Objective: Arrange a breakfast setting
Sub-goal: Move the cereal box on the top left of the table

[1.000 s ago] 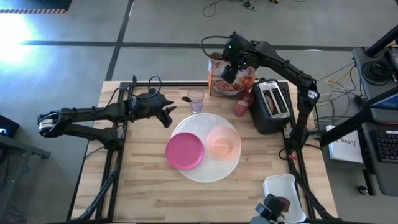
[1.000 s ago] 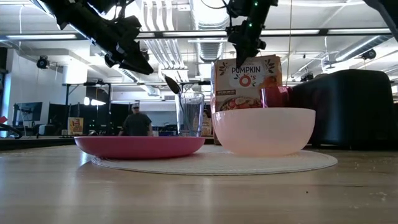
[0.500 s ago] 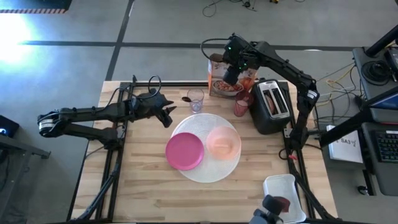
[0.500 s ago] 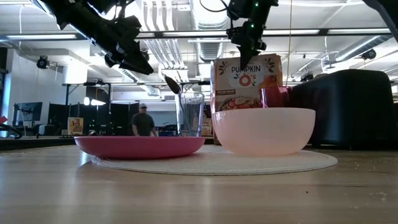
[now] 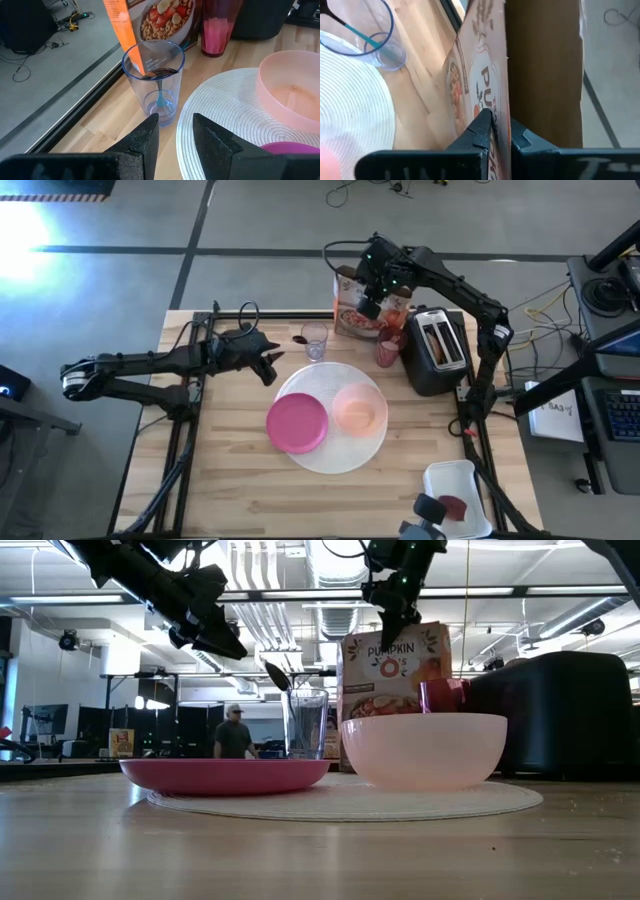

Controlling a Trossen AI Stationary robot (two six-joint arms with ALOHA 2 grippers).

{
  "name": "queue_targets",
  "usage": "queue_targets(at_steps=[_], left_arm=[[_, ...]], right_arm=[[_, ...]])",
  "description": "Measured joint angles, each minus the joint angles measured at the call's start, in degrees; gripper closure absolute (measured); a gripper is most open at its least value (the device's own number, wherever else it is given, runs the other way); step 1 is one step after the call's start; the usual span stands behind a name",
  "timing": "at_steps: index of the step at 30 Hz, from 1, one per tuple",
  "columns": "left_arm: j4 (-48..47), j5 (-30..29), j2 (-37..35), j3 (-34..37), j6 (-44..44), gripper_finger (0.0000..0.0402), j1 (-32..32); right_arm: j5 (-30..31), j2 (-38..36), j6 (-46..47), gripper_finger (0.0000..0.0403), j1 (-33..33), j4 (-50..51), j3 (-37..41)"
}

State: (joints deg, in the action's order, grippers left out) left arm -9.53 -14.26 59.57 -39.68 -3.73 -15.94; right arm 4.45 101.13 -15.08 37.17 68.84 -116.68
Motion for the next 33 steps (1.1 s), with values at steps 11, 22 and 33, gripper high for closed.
queue_targets(at_steps=[11,22,33], left_arm=[[0.0,-0.1,0.0,0.0,0.1,0.0299,0.0],[0.1,-0.2,0.0,0.0,0.2,0.0299,0.0],[0.1,-0.2,0.0,0.0,0.2,0.0299,0.0]], right_arm=[[-0.7,1.1,-4.4,0.0394,0.0,-6.8,0.0],[-1.7,7.0,-8.2,0.0394,-0.3,-13.4,-0.1],[-4.9,7.3,-10.1,0.0394,-1.3,-17.8,0.0]])
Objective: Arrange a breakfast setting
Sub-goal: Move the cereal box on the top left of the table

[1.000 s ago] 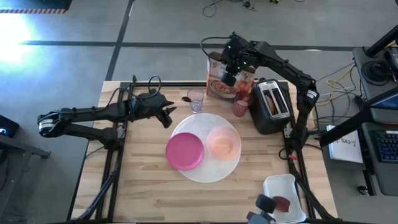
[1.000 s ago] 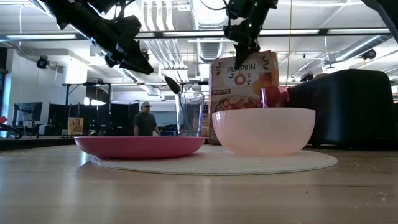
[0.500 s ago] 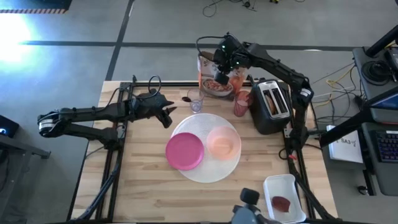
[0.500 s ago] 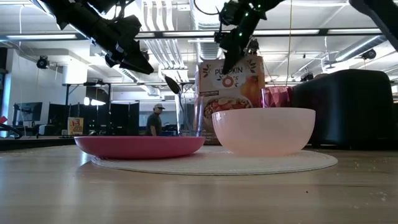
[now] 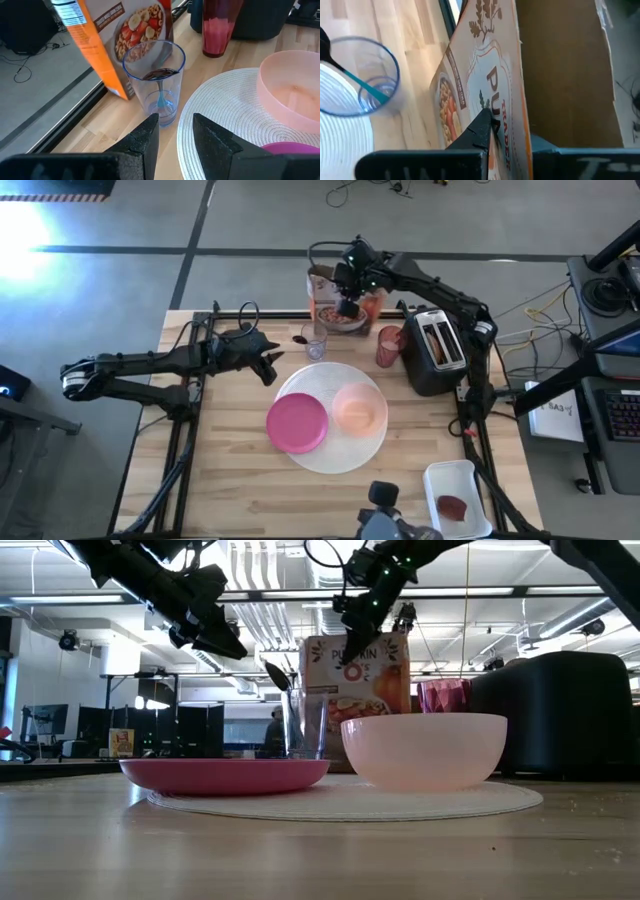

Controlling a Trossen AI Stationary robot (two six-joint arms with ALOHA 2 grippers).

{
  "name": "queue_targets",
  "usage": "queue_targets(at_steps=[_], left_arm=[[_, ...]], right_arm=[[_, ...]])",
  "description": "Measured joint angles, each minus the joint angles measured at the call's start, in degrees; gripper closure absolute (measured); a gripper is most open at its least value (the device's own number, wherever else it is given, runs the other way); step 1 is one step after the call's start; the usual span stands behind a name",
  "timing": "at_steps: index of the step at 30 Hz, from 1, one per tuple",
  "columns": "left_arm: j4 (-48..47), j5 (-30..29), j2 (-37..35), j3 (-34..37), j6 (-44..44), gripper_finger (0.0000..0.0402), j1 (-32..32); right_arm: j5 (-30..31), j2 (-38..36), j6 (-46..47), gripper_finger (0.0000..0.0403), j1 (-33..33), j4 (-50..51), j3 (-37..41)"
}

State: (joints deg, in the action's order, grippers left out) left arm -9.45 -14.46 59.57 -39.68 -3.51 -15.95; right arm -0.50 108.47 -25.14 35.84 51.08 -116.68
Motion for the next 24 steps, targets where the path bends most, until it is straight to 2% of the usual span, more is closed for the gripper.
queue_targets(at_steps=[16,24], left_arm=[[0.1,0.0,-0.8,0.0,-0.2,0.0299,0.0],[0.1,0.0,-2.6,0.0,-0.2,0.0299,0.0]], right_arm=[[-3.1,0.5,-1.0,0.0394,-4.2,-10.6,0.1],[-3.0,0.5,-2.5,0.0394,-6.6,-11.6,0.1]])
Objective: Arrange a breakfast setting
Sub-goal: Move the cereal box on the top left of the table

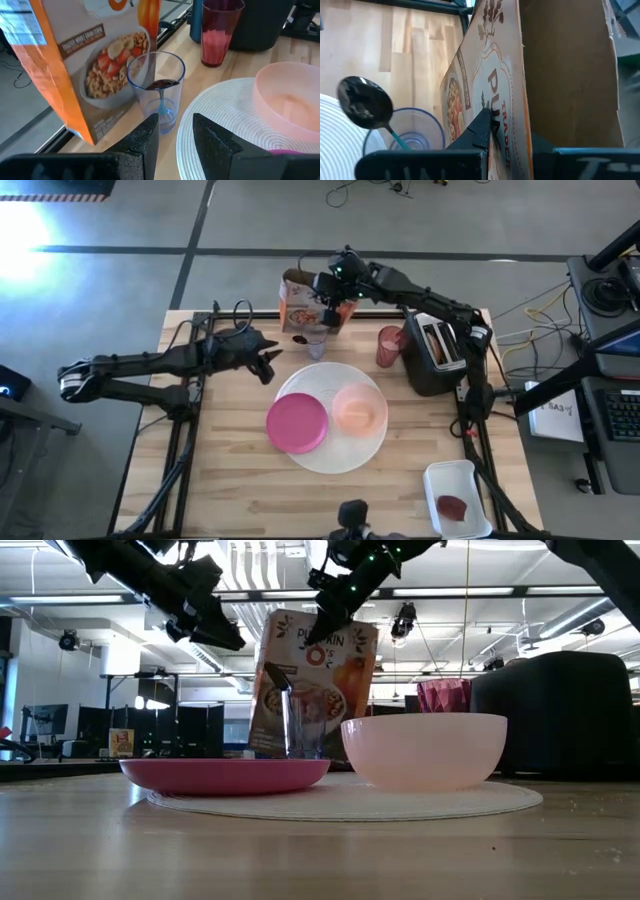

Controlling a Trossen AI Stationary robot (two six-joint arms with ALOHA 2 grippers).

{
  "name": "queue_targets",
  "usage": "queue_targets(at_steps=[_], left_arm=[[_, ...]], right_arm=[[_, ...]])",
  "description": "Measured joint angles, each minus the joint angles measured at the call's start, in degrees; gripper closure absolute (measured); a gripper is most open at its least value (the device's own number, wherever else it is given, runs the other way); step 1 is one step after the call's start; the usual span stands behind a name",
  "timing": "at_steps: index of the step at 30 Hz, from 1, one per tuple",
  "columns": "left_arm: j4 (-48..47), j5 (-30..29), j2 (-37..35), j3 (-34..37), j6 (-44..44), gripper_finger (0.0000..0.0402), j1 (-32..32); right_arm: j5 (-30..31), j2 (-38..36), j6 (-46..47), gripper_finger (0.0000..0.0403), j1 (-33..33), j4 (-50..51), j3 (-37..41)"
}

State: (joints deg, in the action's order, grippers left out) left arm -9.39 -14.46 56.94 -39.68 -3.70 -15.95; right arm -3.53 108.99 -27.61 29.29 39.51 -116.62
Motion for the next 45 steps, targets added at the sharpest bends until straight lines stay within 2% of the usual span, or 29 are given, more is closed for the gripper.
queue_targets(at_steps=[33,39,45], left_arm=[[-0.1,0.0,-1.3,0.0,0.2,0.0299,0.0],[-0.1,0.0,-1.3,0.0,0.2,0.0299,0.0],[-0.1,0.0,-1.3,0.0,0.2,0.0299,0.0]], right_arm=[[0.1,-0.2,-1.0,0.0393,-0.1,-4.1,3.8],[0.1,-0.2,-2.1,0.0375,-0.1,-4.0,3.8],[0.1,-0.2,-2.0,0.0391,-0.1,-3.8,3.8]])
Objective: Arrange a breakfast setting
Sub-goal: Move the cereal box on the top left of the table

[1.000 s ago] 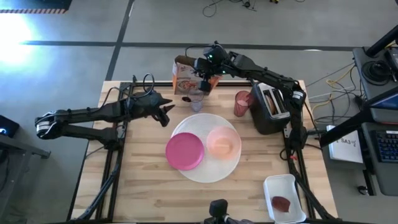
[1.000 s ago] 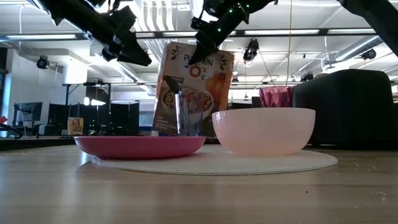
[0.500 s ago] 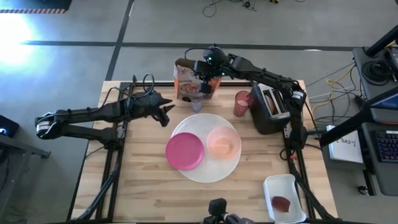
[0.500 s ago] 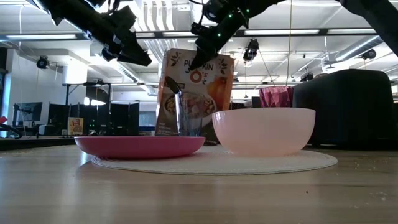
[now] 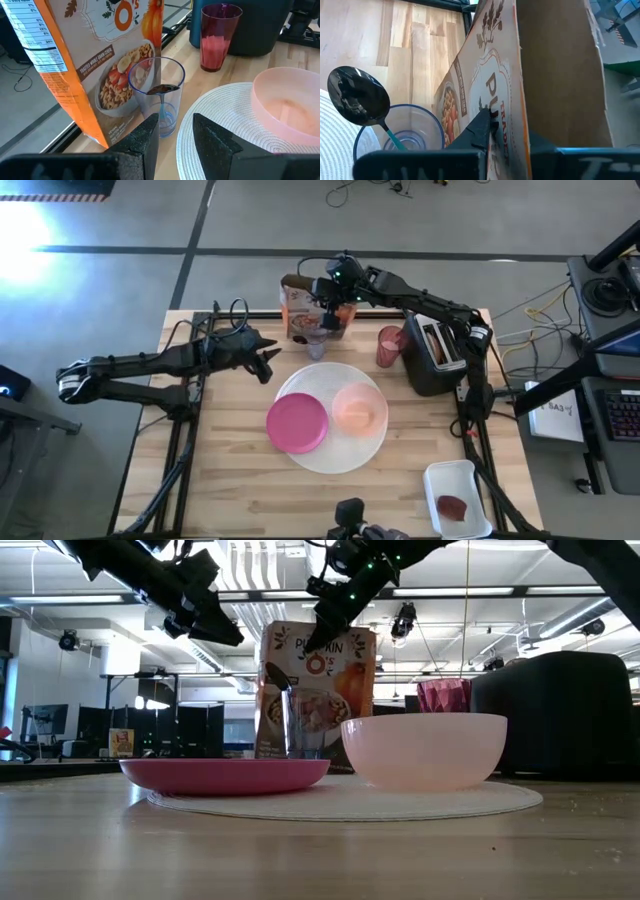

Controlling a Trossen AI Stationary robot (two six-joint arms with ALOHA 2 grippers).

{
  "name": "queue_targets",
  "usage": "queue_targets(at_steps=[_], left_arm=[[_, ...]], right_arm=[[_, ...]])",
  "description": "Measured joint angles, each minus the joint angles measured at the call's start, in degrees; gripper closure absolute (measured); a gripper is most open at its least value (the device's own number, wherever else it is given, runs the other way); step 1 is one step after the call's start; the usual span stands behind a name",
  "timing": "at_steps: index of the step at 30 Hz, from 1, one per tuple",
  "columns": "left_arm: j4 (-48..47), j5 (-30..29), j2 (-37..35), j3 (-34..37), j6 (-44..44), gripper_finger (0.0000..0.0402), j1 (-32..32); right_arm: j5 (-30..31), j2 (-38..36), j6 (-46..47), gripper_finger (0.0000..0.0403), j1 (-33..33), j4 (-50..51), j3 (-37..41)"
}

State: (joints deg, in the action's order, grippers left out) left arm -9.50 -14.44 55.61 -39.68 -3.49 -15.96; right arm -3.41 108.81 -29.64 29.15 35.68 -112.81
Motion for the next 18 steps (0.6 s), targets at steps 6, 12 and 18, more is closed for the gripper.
queue_targets(at_steps=[6,12,18], left_arm=[[-0.1,0.0,0.0,0.0,0.0,0.0299,0.0],[-0.2,0.0,0.0,0.0,0.0,0.0299,0.0],[0.2,0.0,-0.1,0.0,1.6,0.0299,0.0]], right_arm=[[0.0,0.0,0.9,0.0376,0.0,-0.6,0.0],[0.0,0.0,1.0,0.0323,0.0,-0.6,0.0],[0.5,0.0,1.0,0.0288,0.0,-0.4,0.0]])
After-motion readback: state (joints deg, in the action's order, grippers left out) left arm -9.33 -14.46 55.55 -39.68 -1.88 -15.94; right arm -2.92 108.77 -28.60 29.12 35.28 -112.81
